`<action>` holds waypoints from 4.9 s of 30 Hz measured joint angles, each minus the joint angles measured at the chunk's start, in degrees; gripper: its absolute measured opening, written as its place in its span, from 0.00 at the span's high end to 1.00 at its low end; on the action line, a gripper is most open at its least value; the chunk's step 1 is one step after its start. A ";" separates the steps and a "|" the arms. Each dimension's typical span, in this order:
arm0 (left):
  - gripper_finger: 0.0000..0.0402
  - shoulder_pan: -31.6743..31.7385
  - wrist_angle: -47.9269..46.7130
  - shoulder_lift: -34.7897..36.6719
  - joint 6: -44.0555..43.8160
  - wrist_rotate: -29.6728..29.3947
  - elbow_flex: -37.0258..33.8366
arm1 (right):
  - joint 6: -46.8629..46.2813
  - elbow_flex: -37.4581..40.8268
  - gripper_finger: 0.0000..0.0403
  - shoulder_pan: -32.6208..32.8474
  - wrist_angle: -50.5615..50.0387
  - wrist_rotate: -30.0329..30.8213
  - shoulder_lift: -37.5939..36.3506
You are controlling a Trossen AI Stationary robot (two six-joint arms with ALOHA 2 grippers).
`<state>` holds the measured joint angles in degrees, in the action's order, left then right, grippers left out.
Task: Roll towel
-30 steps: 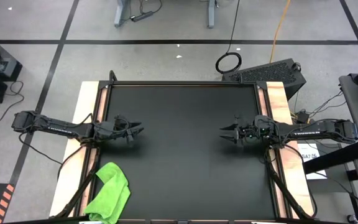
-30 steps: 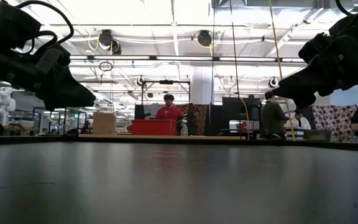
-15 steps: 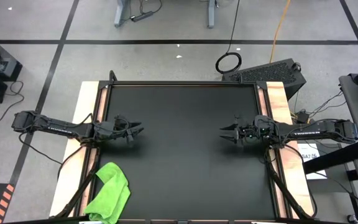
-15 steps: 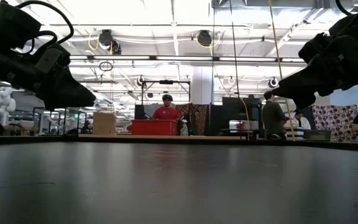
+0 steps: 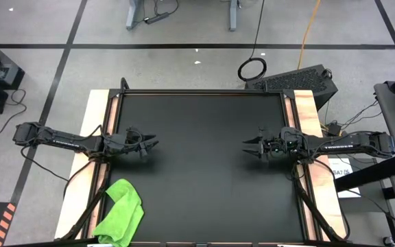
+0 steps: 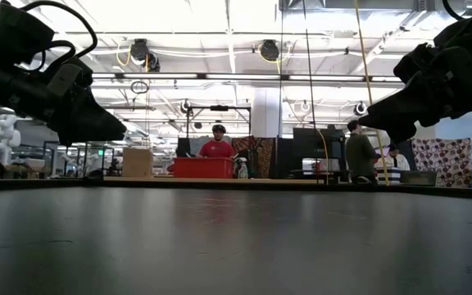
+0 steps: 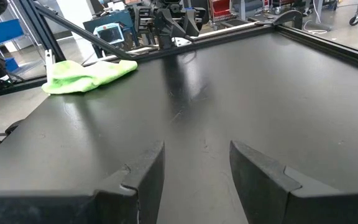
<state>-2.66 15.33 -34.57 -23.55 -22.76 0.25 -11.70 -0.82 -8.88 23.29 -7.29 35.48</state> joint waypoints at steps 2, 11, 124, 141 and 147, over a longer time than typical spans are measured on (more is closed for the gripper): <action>0.57 0.02 0.02 -0.02 0.00 0.00 0.02 | 0.02 0.00 0.58 -0.02 0.02 0.00 0.00; 0.57 0.02 0.02 -0.02 0.00 0.02 0.00 | 0.00 0.00 0.58 -0.02 0.01 0.00 0.00; 0.57 0.01 0.00 -0.01 0.02 0.00 0.02 | 14.44 -72.71 0.58 20.39 6.49 -6.58 79.48; 0.57 0.02 -0.03 0.00 0.01 0.00 0.00 | 17.27 -98.25 0.58 22.88 3.82 -6.60 102.13; 0.57 0.02 -0.02 0.00 0.00 0.02 0.02 | 17.54 -106.95 0.58 22.86 -0.65 -6.58 108.39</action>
<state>-2.63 15.31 -34.57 -23.55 -22.74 0.27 5.84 -107.77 13.98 22.64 -13.87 143.88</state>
